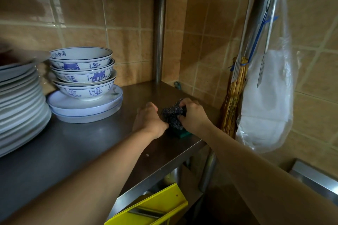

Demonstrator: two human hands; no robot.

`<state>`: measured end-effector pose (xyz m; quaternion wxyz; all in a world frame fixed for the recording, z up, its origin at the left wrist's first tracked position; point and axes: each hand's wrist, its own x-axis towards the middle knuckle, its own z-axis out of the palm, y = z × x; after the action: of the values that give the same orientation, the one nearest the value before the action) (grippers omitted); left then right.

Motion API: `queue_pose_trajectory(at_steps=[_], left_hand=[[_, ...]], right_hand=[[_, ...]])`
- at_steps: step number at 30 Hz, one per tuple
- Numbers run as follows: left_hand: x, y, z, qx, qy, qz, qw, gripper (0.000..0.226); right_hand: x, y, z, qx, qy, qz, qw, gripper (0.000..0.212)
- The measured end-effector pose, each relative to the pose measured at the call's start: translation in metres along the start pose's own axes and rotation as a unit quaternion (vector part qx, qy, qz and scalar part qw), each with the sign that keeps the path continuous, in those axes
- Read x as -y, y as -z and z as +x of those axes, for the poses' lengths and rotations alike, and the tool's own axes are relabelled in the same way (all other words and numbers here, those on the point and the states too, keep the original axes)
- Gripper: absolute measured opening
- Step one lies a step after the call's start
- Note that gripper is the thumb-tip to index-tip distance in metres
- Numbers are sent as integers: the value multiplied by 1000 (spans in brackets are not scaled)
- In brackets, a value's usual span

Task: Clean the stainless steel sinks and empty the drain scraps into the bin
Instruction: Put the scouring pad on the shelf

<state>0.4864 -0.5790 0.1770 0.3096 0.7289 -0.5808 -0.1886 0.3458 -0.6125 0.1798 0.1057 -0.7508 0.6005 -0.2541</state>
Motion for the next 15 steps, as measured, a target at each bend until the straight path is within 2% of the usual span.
queue_pose_trajectory(at_steps=[5, 15], left_hand=[[-3, 8, -10, 8, -3, -10, 1000, 58], [-14, 21, -35, 31, -27, -25, 999, 58]], right_hand=[[4, 13, -2, 65, -30, -3, 997, 61], [-2, 45, -42, 64, -51, -33, 996, 70]])
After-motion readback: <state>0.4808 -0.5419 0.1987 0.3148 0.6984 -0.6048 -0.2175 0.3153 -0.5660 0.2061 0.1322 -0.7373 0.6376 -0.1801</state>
